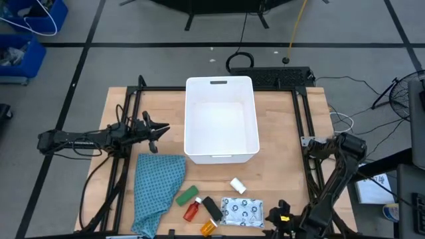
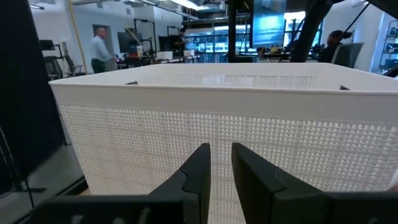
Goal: Pick & place medical supplies in basket/bin
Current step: Put the white mailer bag into the white bin
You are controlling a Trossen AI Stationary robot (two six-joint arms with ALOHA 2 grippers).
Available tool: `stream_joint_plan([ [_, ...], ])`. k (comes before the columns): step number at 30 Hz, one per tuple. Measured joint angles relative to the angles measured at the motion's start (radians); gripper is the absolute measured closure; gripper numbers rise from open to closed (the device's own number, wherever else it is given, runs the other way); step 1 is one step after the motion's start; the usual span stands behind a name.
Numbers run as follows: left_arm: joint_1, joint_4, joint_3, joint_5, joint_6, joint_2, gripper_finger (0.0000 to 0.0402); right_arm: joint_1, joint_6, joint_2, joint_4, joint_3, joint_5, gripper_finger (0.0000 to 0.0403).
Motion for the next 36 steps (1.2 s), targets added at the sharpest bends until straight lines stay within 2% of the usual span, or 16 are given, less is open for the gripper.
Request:
stream_joint_plan([
  [21, 0.000, -0.005, 0.000, 0.002, 0.004, 0.000, 0.0334, -0.050, 0.020, 0.121, 0.002, -0.005, -0.029, 0.0181],
  [26, 0.000, -0.005, 0.000, 0.004, 0.002, 0.000, 0.0334, -0.047, 0.059, 0.120, 0.007, -0.013, -0.031, 0.0234],
  [34, 0.000, -0.005, 0.000, 0.003, 0.005, 0.000, 0.0334, -0.035, 0.018, 0.118, 0.003, -0.013, -0.082, 0.0386],
  [36, 0.000, -0.005, 0.000, 0.003, 0.005, 0.000, 0.0334, -0.030, -0.003, 0.105, 0.003, -0.014, -0.087, 0.0395],
])
